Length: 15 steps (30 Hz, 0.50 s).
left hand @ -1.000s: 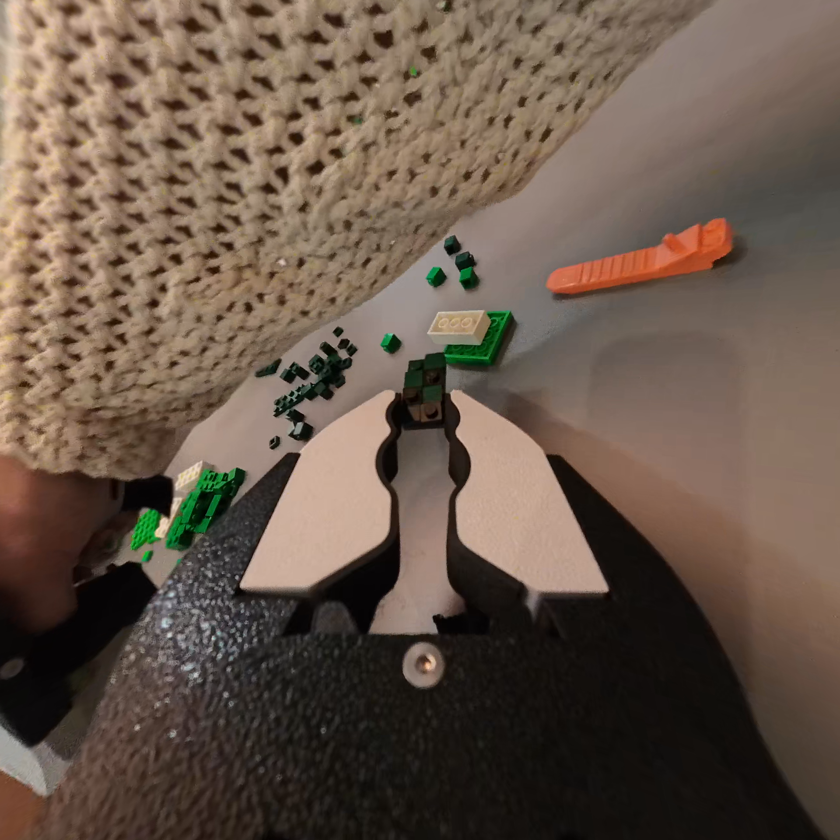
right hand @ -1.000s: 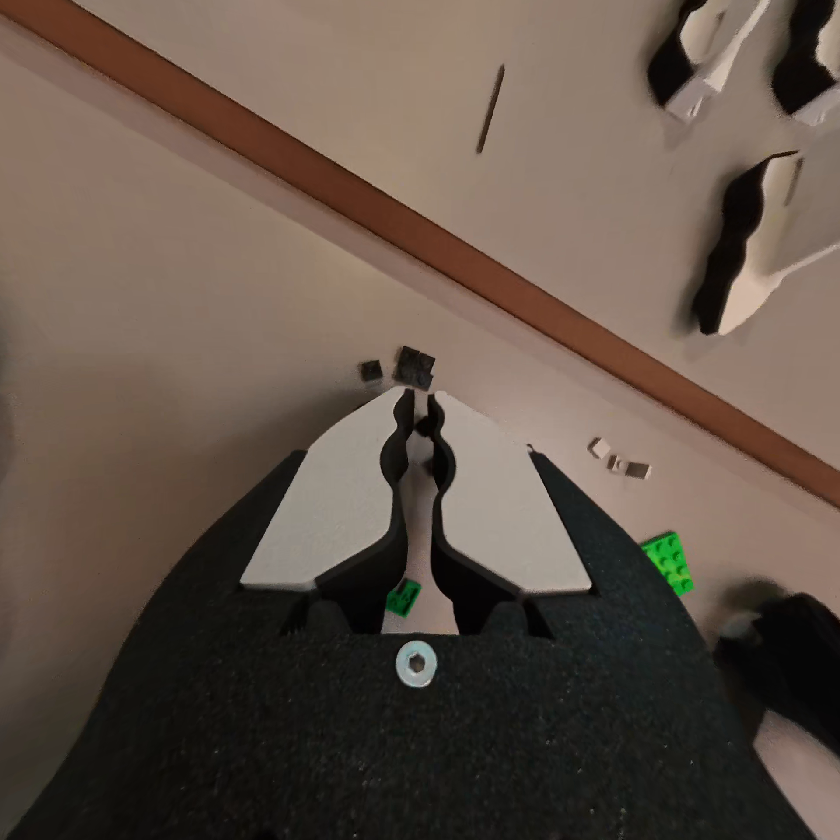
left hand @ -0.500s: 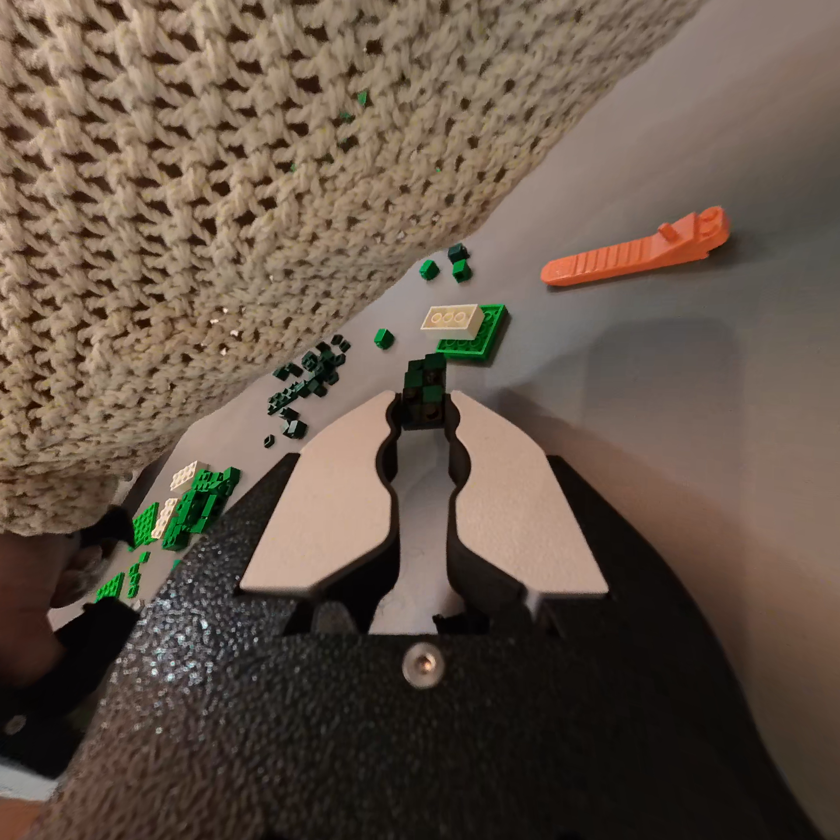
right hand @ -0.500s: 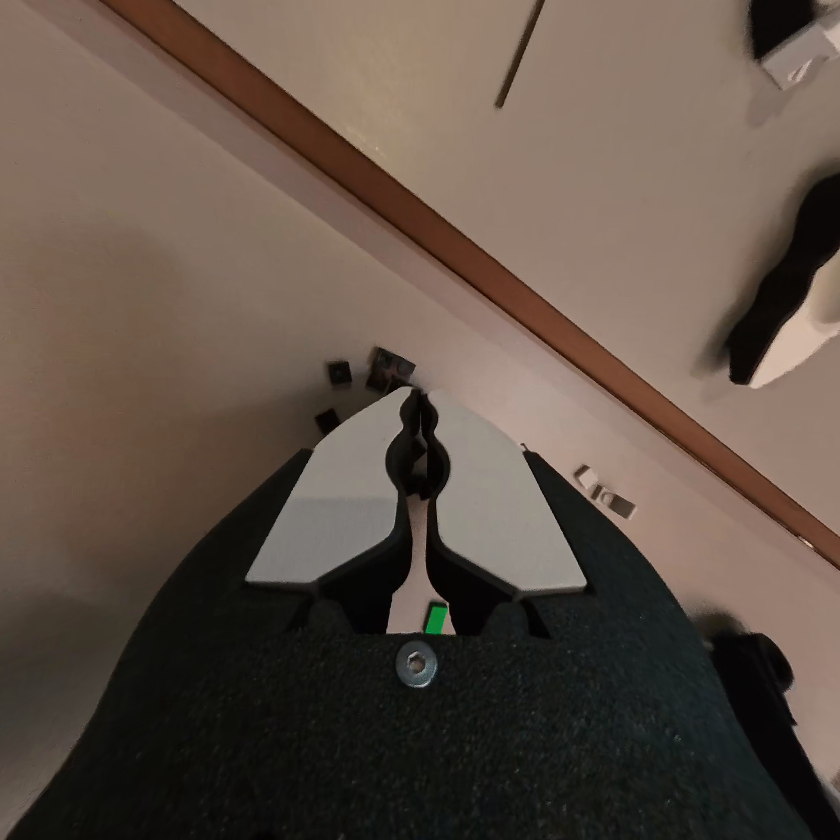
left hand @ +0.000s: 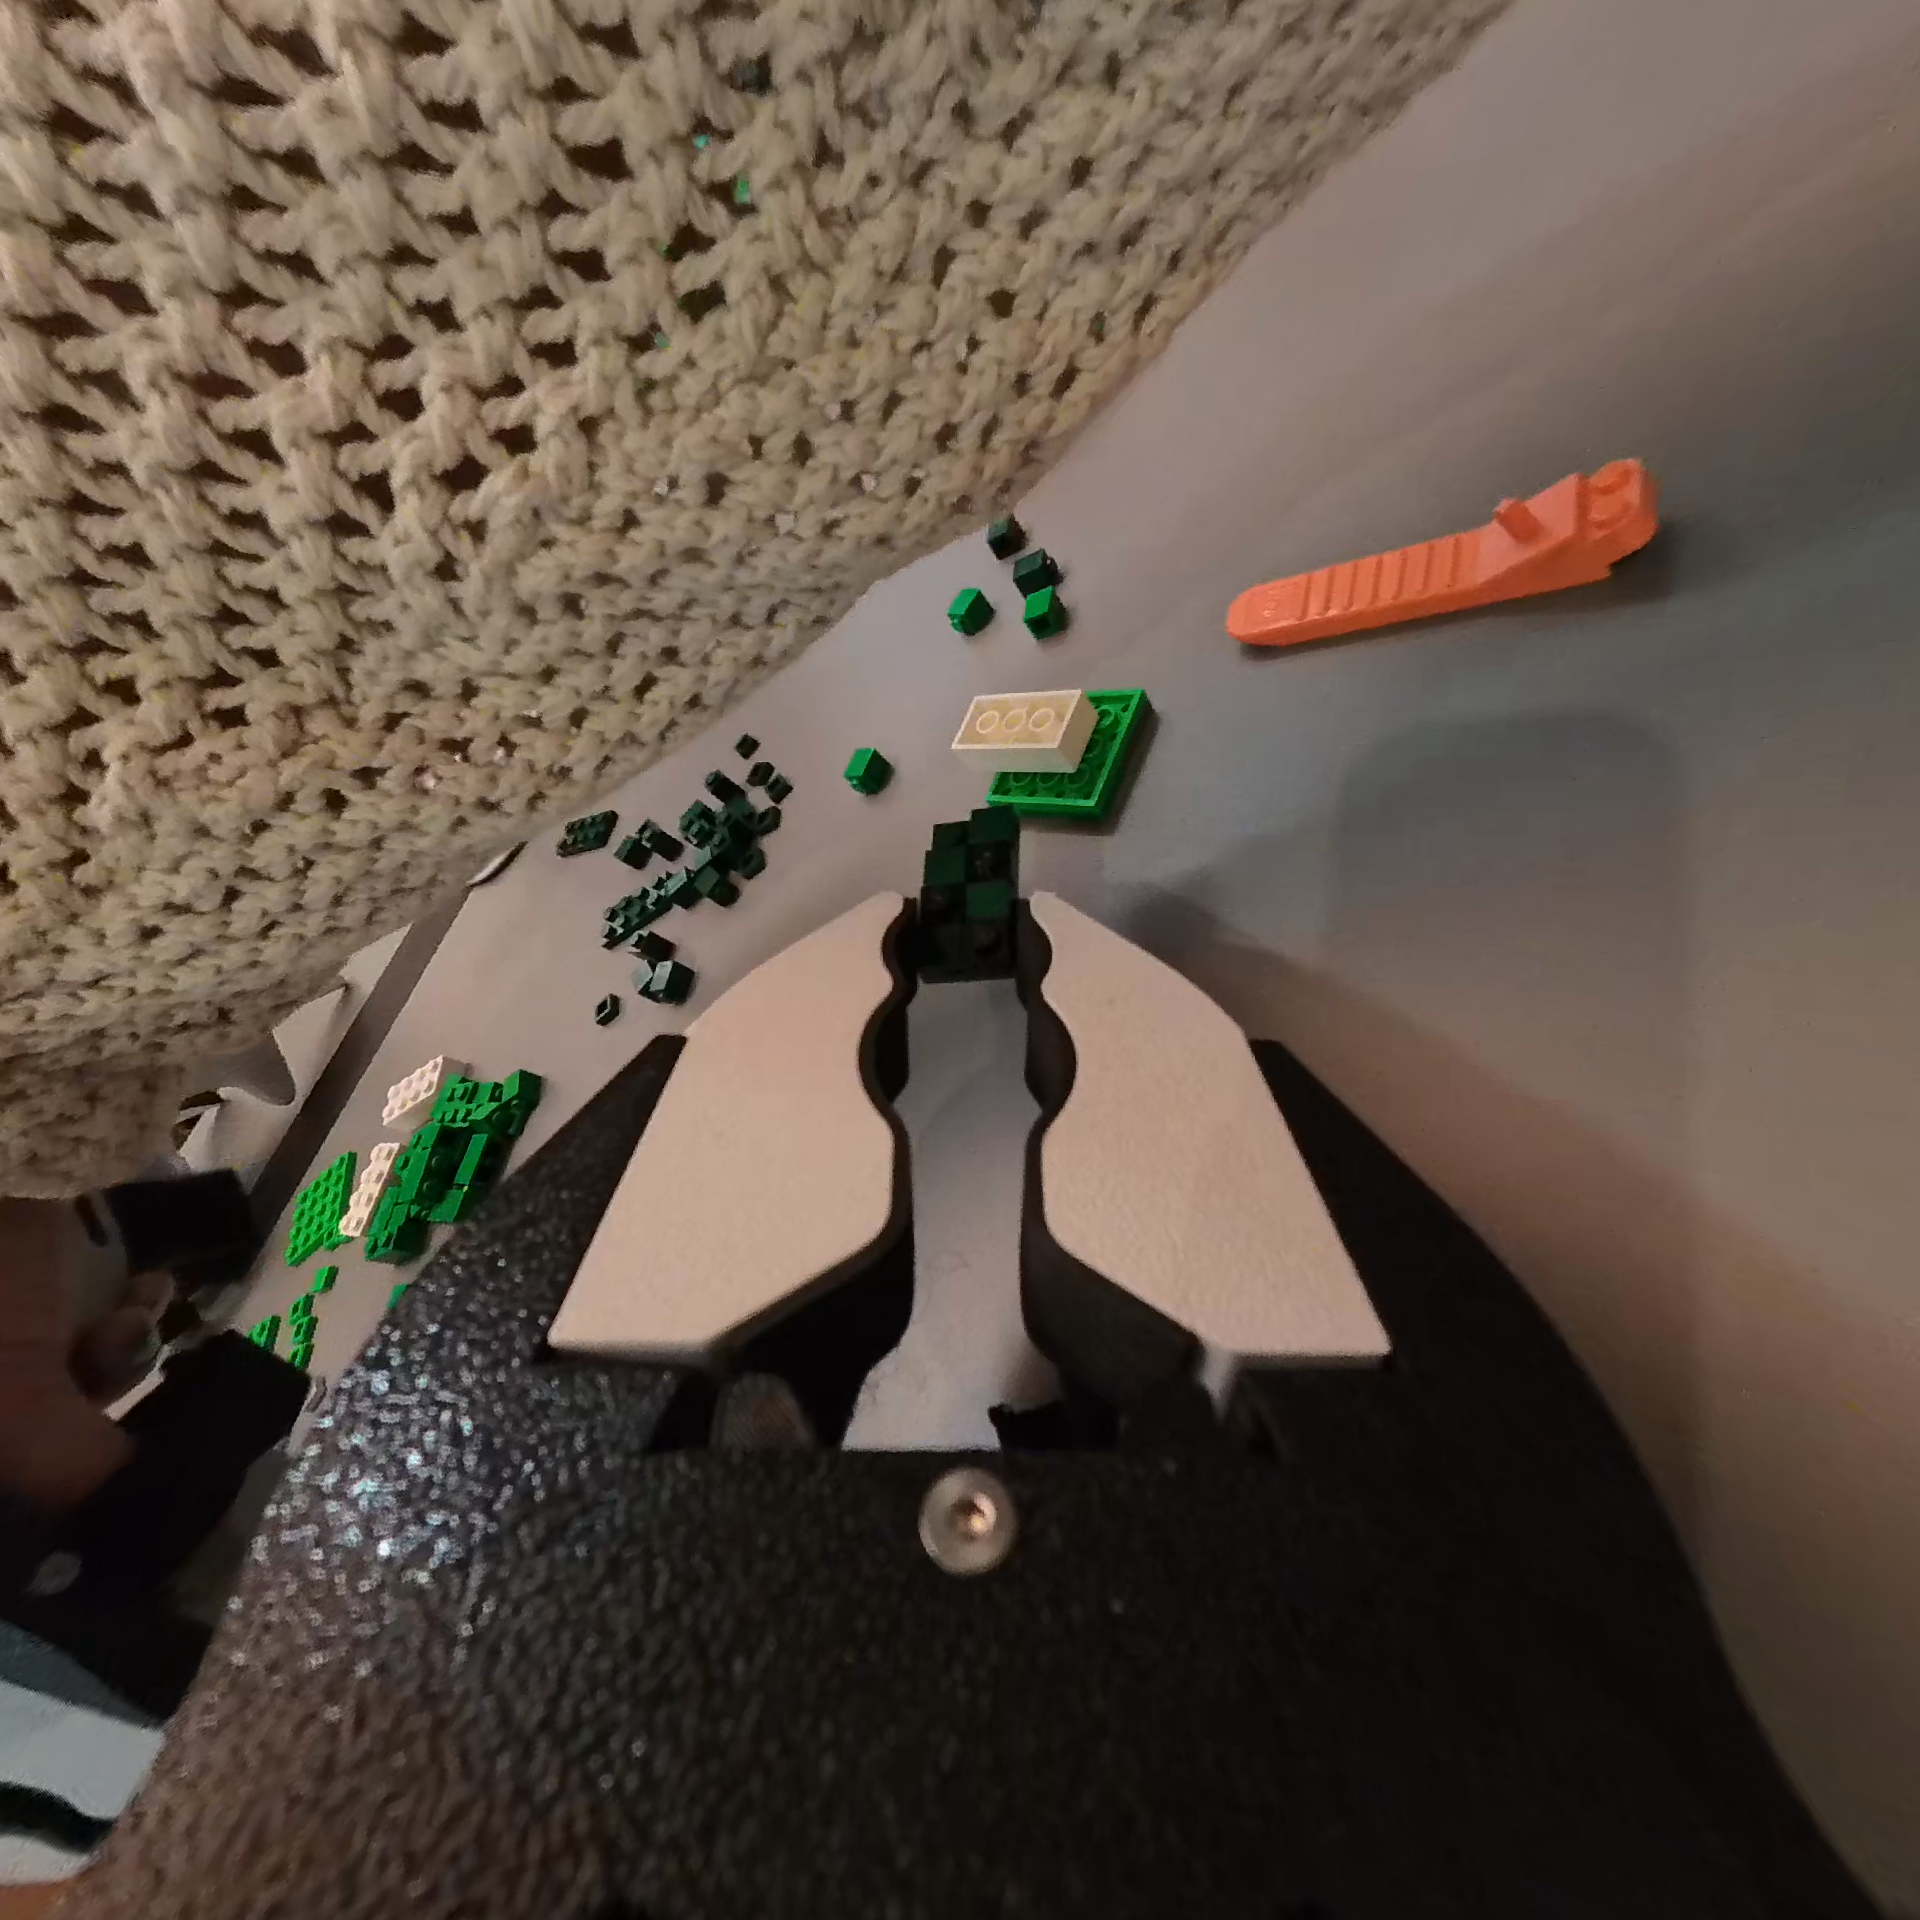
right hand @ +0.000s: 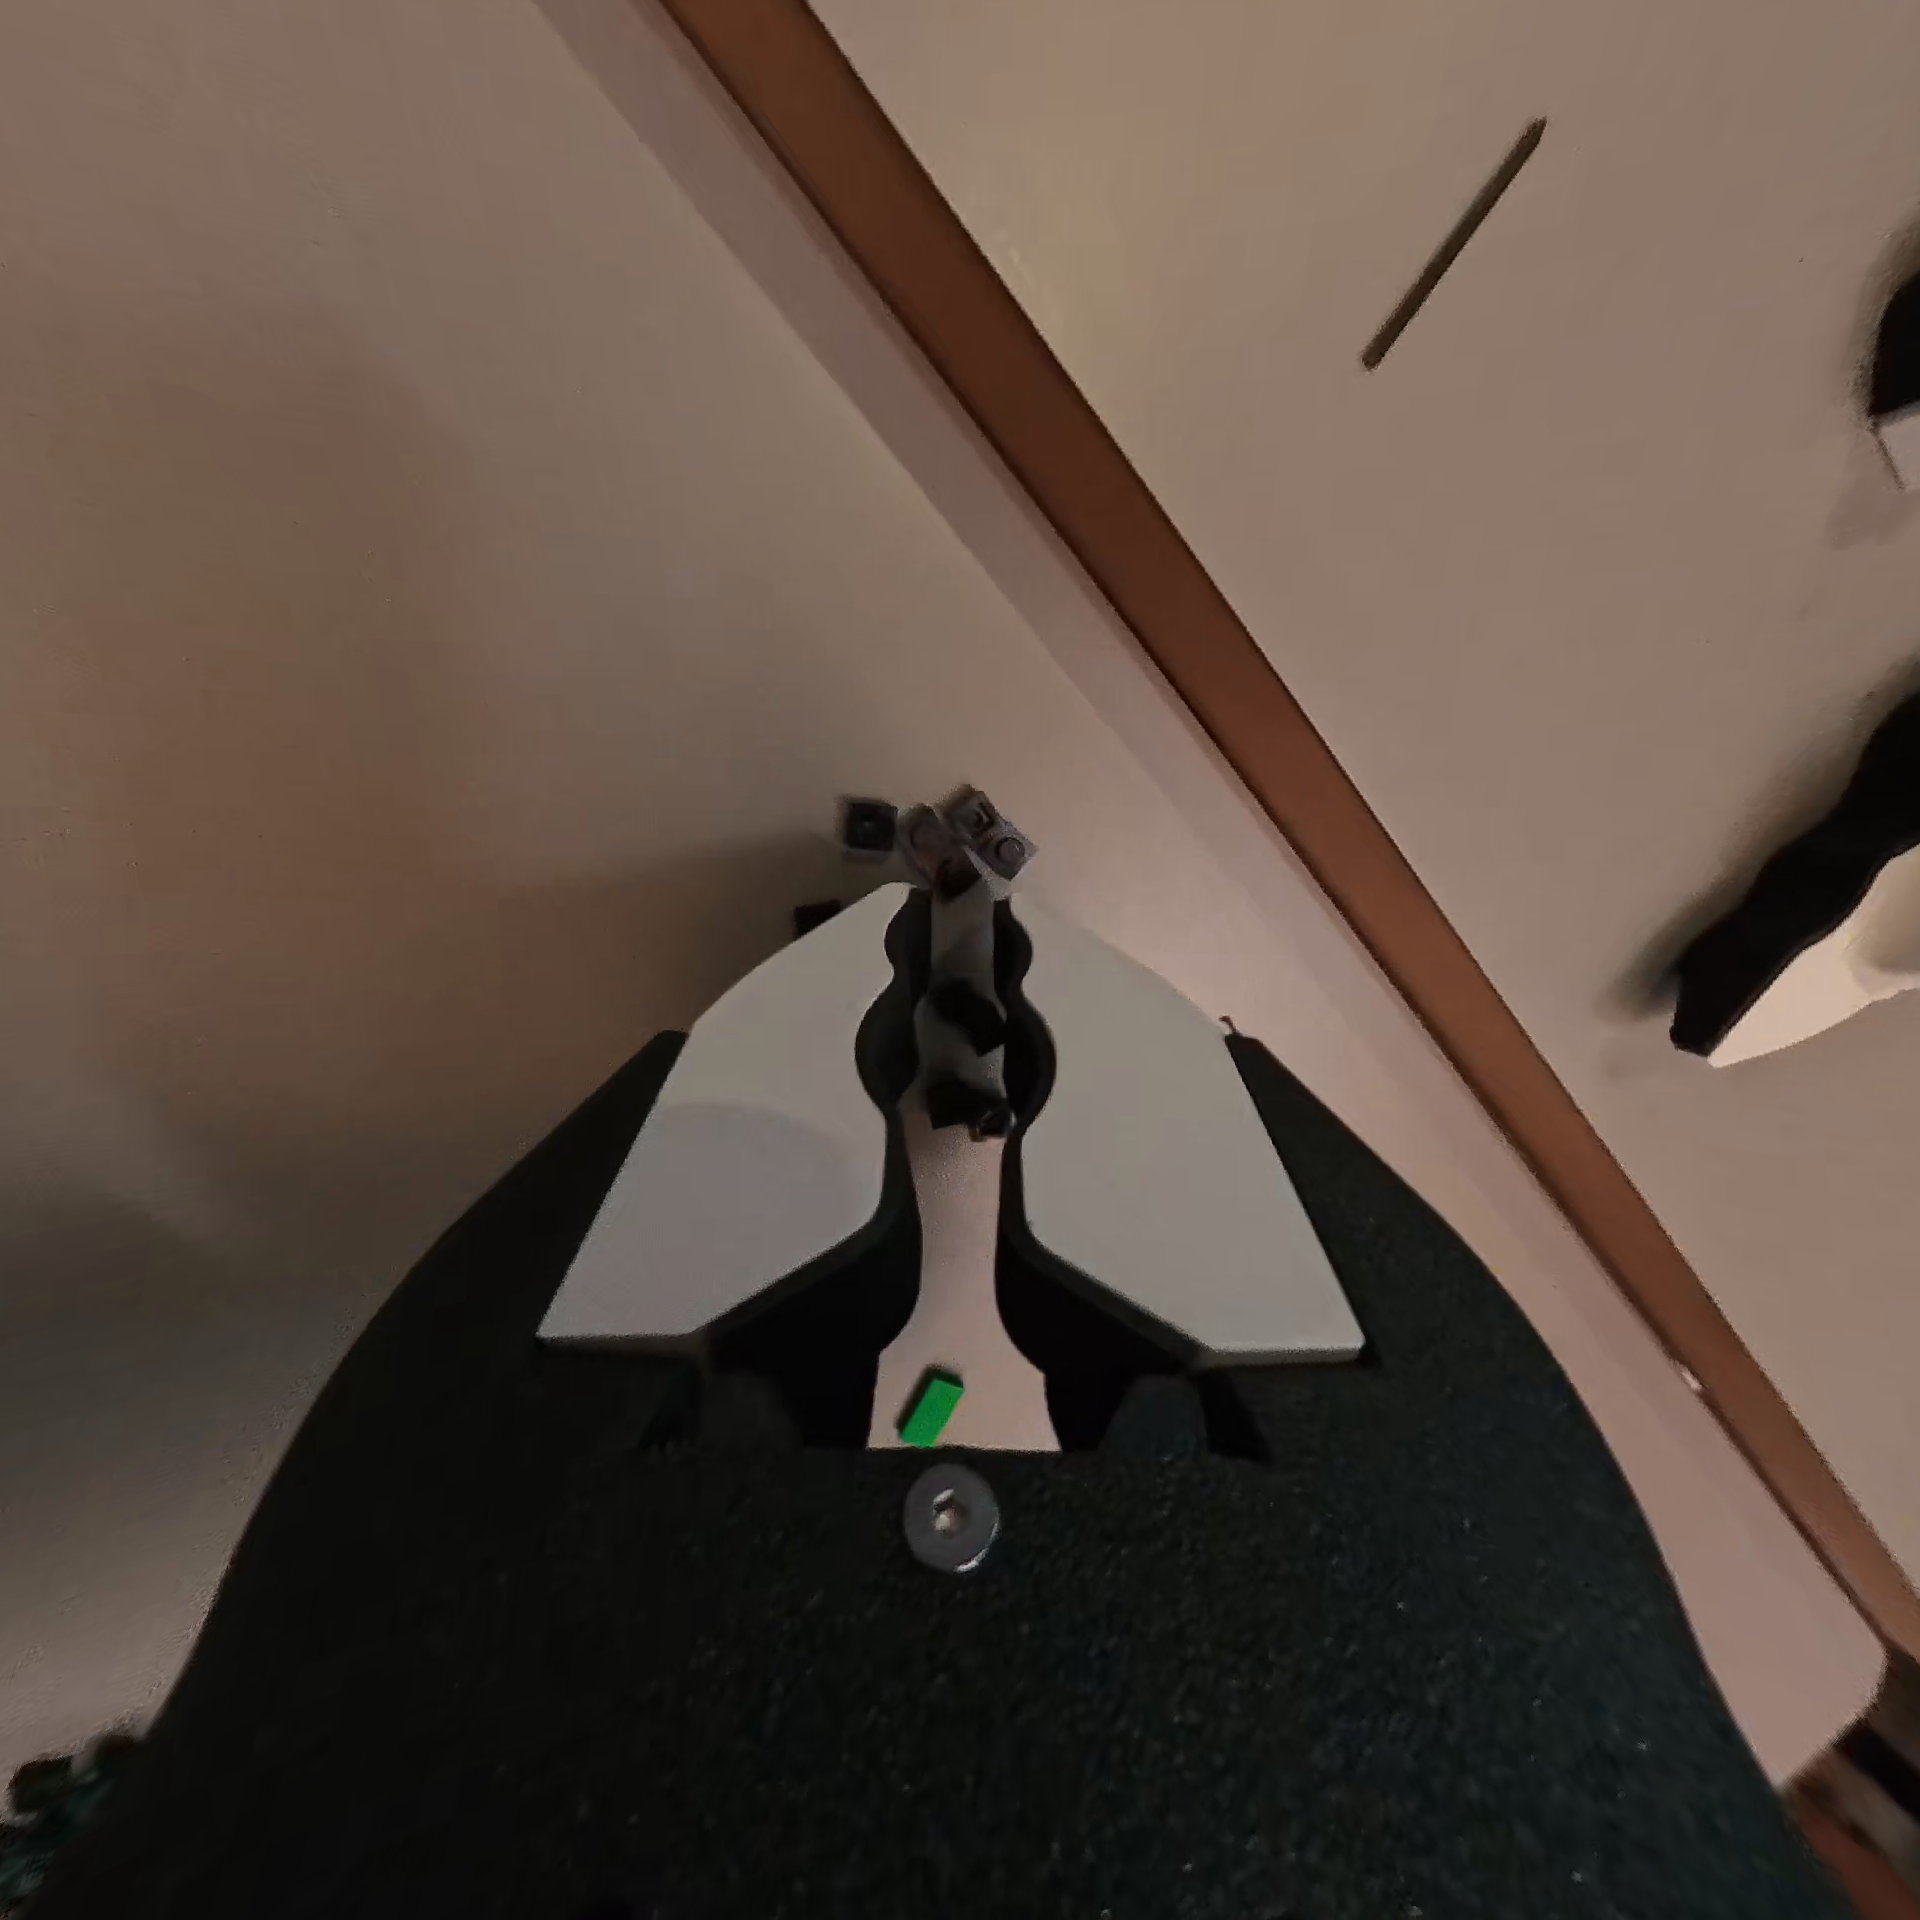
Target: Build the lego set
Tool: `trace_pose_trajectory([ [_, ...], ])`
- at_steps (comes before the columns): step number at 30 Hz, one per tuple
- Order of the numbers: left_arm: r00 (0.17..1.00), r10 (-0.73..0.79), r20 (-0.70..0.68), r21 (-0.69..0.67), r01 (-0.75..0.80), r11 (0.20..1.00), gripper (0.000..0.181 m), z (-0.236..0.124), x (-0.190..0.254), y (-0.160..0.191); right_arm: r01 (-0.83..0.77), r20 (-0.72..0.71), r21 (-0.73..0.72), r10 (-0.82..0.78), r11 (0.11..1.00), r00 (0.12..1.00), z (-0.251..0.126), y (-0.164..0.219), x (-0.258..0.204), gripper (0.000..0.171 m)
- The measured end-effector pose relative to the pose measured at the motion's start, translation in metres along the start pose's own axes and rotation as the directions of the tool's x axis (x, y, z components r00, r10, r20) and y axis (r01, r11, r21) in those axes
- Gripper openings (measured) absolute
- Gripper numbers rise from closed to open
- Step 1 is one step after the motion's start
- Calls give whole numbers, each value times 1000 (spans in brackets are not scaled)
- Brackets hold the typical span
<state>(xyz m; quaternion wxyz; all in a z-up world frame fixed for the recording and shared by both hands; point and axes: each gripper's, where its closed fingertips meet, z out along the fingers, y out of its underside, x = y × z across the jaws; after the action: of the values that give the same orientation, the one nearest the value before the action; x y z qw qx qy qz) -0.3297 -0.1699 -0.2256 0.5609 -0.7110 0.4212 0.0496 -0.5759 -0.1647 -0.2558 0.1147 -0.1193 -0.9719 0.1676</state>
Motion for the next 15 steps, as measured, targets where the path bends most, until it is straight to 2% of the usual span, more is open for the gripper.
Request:
trace_pose_trajectory([
  [10,1000,3,-6,-7,-3,1000,17,0,1,1,84,72,-58,-80,995,994,7,-3,-2,10],
  [15,1000,2,-6,-8,-2,1000,17,0,1,1,111,88,-77,-104,991,991,7,-4,-4,0],
])
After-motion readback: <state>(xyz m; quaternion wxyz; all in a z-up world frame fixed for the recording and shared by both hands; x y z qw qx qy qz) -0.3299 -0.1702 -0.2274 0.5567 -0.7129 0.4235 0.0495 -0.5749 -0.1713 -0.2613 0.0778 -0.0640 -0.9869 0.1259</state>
